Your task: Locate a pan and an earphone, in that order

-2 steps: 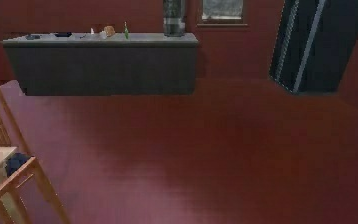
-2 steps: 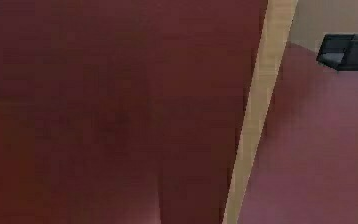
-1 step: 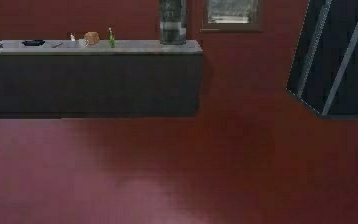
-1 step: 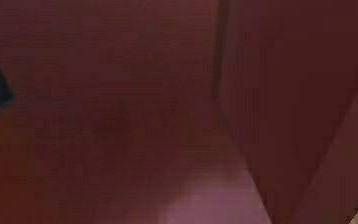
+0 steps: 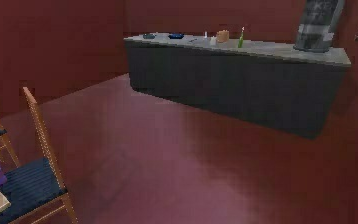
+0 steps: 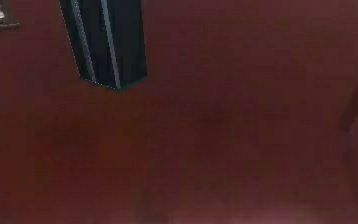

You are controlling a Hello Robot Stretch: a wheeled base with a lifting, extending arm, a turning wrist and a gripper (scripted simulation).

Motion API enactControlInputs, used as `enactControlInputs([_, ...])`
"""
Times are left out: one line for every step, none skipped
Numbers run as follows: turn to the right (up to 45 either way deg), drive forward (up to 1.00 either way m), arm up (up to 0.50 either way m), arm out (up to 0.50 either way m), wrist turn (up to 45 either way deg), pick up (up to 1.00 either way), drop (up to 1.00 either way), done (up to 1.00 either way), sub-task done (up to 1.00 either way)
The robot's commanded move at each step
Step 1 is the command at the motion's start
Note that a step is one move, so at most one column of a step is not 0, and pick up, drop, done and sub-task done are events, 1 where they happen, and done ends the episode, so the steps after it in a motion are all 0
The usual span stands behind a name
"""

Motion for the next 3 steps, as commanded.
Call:
enactControlInputs([0.0, 1.00, 0.00, 0.00, 0.0, 0.00, 0.00, 0.00, 0.00])
enactControlInputs([0.0, 1.00, 0.00, 0.00, 0.0, 0.00, 0.00, 0.00, 0.00])
enactControlInputs([-6.0, 0.00, 0.00, 0.00, 0.0, 0.00, 0.00, 0.00, 0.00])
